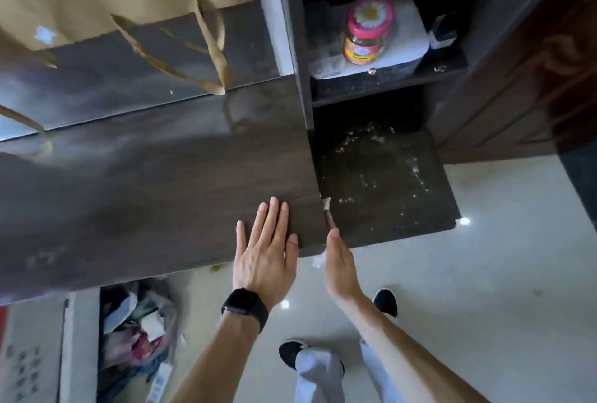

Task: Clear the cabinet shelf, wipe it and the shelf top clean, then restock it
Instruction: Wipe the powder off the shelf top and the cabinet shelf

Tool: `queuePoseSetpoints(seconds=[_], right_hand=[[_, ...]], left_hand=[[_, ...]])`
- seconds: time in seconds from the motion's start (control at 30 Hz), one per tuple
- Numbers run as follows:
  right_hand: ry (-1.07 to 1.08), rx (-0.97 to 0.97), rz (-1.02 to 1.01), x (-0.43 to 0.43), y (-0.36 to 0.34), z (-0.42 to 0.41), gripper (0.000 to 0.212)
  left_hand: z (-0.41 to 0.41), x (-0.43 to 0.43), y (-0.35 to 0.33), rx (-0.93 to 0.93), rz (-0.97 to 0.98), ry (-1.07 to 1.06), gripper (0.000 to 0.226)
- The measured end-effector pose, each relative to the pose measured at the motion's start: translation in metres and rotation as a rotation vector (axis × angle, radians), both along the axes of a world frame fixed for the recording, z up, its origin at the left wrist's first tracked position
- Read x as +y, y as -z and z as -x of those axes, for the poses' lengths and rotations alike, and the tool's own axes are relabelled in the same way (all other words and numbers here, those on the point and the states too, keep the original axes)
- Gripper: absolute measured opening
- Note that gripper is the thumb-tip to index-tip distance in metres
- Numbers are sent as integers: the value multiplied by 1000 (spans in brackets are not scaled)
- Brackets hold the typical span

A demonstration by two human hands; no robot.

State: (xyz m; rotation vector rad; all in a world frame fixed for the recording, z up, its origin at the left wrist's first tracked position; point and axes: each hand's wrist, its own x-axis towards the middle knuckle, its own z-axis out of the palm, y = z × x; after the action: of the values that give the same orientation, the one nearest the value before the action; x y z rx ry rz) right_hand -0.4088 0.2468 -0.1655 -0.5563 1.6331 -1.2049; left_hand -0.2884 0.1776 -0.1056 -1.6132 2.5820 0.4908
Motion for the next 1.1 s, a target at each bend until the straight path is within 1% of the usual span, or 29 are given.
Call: queuePoseSetpoints(seconds=[0.07, 0.1, 0.2, 0.27, 0.33, 0.4, 0.5, 0.6, 0.7, 0.8, 0.93, 1.1], right_hand=[[-130, 104, -1, 7, 17, 10, 66], [-208, 200, 14, 9, 25, 17, 67], [-460, 541, 86, 14, 54, 39, 60], [-605, 797, 79, 16, 74, 55, 57], [-736, 958, 60, 17, 83, 69, 59], [-813, 1019, 43, 15, 86, 78, 60], [-858, 1075, 67, 1, 86, 93, 60], [-950, 1141, 79, -23, 89, 107, 60], [-1018, 1166, 44, -55, 91, 113, 61], [-971, 1199, -33, -92, 90, 116, 63], [-950, 1288, -137, -129, 84, 123, 63], [-777, 1229, -303, -117, 87, 149, 63]], left_hand=[[20, -7, 4, -25, 30, -15, 58], [30, -12, 7, -36, 39, -26, 58], [53, -23, 14, -58, 47, -80, 58], [63, -26, 17, -61, 77, -108, 58], [69, -26, 20, -60, 98, -128, 58], [70, -23, 23, -65, 108, -143, 59], [72, -21, 24, -64, 106, -154, 60], [74, -22, 26, -75, 126, -162, 61], [75, -22, 27, -84, 135, -169, 61], [74, -21, 27, -70, 145, -167, 60], [71, -22, 27, -53, 150, -163, 60], [72, -24, 24, -53, 132, -157, 60]])
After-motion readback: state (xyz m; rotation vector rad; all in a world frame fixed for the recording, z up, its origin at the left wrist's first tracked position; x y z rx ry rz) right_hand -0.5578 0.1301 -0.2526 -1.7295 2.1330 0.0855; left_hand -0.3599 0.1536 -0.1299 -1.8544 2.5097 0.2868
